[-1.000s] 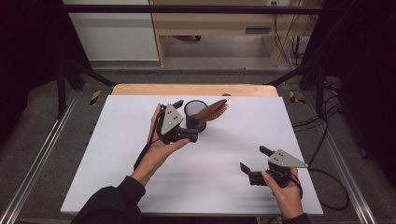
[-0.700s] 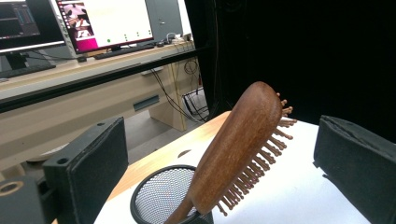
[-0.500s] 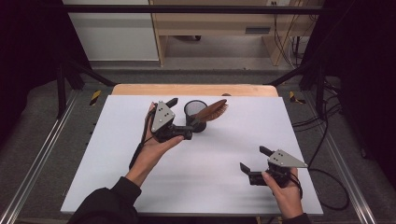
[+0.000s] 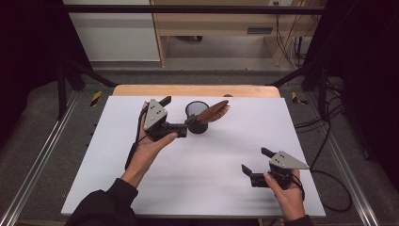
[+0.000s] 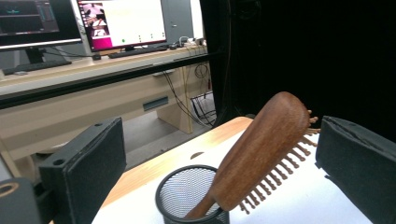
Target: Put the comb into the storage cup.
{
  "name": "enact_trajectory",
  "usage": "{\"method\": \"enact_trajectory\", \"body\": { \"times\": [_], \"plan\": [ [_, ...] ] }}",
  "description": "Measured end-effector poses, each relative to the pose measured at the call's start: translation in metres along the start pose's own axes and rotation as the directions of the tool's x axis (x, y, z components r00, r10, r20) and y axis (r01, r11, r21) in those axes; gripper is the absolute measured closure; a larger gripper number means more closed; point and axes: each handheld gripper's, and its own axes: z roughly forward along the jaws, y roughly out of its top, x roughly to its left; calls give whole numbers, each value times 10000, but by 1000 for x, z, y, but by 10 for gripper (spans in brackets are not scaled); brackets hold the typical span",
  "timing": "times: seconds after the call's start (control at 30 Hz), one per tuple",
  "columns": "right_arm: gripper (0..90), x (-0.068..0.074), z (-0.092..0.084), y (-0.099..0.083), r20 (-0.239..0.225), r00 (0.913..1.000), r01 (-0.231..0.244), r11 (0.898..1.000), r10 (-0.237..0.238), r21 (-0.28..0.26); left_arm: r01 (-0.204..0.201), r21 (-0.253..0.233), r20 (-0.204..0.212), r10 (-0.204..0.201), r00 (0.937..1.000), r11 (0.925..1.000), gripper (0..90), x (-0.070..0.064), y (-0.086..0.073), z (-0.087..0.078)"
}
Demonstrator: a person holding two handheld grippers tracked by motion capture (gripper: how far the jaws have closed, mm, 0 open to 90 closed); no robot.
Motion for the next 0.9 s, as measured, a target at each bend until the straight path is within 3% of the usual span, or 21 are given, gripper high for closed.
{"method": "enact_trajectory", "body": {
  "times": [0.6, 0.9],
  "plan": [
    [42, 0, 1, 0, -23, 10000, -28, 10000, 28, 53, 243, -263, -635, -259, 9976, 9994, 17, 26, -4, -23],
    [42, 0, 1, 0, -37, 10000, -43, 10000, 43, 42, 566, -199, -775, -580, 9953, 9982, 16, 37, -6, -34]
  ]
}}
